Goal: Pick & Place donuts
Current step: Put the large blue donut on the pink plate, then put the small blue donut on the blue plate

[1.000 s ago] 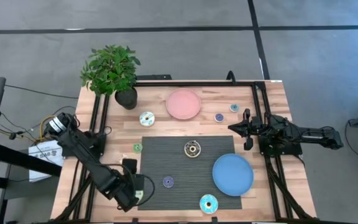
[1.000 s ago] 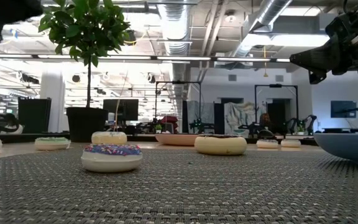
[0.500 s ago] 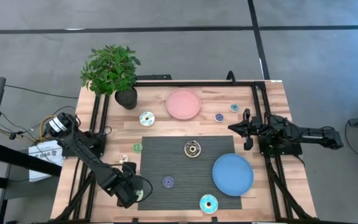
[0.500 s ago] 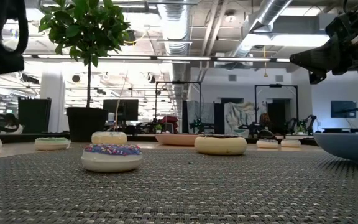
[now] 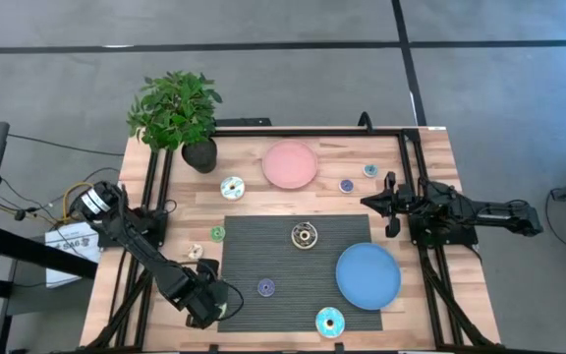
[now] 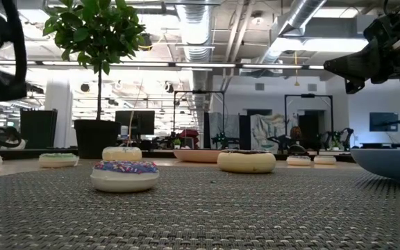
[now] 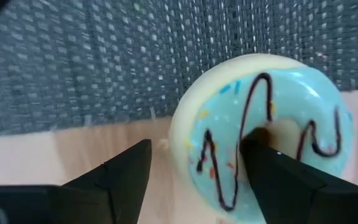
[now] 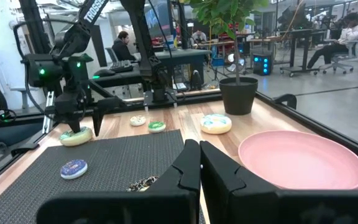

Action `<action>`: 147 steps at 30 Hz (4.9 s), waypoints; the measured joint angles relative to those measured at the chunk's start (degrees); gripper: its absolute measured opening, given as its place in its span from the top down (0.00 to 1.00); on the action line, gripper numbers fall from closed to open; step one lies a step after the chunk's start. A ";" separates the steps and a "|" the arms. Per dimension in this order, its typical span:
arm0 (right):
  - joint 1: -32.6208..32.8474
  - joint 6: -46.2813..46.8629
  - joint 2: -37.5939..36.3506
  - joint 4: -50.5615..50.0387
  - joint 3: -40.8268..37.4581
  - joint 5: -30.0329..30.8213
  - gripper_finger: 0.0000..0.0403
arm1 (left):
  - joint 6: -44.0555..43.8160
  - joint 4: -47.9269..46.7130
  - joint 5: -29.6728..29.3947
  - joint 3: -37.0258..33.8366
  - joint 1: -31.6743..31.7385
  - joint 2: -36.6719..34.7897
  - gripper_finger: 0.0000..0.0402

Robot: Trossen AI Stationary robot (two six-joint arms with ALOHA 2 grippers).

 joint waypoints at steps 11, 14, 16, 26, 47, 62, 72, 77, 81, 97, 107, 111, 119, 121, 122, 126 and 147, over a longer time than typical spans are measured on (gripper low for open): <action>-0.02 -0.01 0.00 0.04 0.00 0.00 1.00 | 1.44 -1.61 0.20 2.84 0.00 2.89 0.38; 0.00 0.00 0.00 0.02 -0.01 0.00 1.00 | 1.79 -2.09 0.21 3.04 0.23 2.91 0.40; 0.00 -0.01 0.00 0.02 -0.01 0.00 1.00 | 1.82 -2.14 0.22 3.05 0.21 2.93 0.43; -0.01 -0.01 -0.01 0.03 -0.01 0.00 1.00 | 1.76 -3.45 2.09 2.91 0.41 1.93 0.63; -0.01 -0.02 0.00 0.02 -0.01 0.00 1.00 | 0.83 -2.96 -0.78 5.33 24.71 -19.05 0.65; 0.00 -0.01 -0.04 0.10 -0.02 0.00 1.00 | 12.53 -7.21 -5.13 48.27 44.91 15.02 0.65; 0.00 -0.01 -0.04 0.03 -0.02 -0.01 1.00 | 18.95 -23.33 -5.16 77.62 55.42 35.30 0.65; 0.00 0.00 -0.04 0.02 -0.02 0.00 1.00 | 20.42 -25.00 -4.65 78.73 60.88 37.97 0.65; -0.01 0.00 -0.04 0.02 -0.02 -0.02 1.00 | 21.12 -25.17 -4.68 77.93 65.33 38.40 0.65; -0.02 -0.02 -0.04 0.02 -0.02 -0.02 1.00 | 28.08 -26.60 2.38 77.79 76.52 42.13 0.65; 0.00 -0.02 -0.05 0.02 -0.02 -0.01 1.00 | 27.82 -28.07 2.69 77.77 76.60 43.93 0.64; 0.00 -0.01 -0.06 0.02 -0.02 -0.02 1.00 | 27.90 -28.04 2.36 78.08 76.60 43.93 0.61; 0.00 -0.01 -0.04 0.02 -0.02 -0.02 1.00 | 28.01 -27.32 1.65 78.29 76.83 43.93 0.50; 0.00 0.00 -0.04 0.02 -0.02 -0.02 1.00 | 28.07 -27.45 0.56 78.29 76.86 43.93 0.48; 0.00 -0.01 -0.04 0.02 -0.02 -0.02 1.00 | 28.22 -27.46 -0.16 78.29 76.86 43.93 0.47; 0.00 -0.01 -0.04 0.02 -0.02 -0.02 1.00 | 28.52 -27.72 -0.64 78.67 76.86 43.78 0.46; -0.01 -0.02 -0.07 0.02 -0.02 -0.02 1.00 | 25.37 -26.44 -2.75 80.02 65.45 34.10 0.60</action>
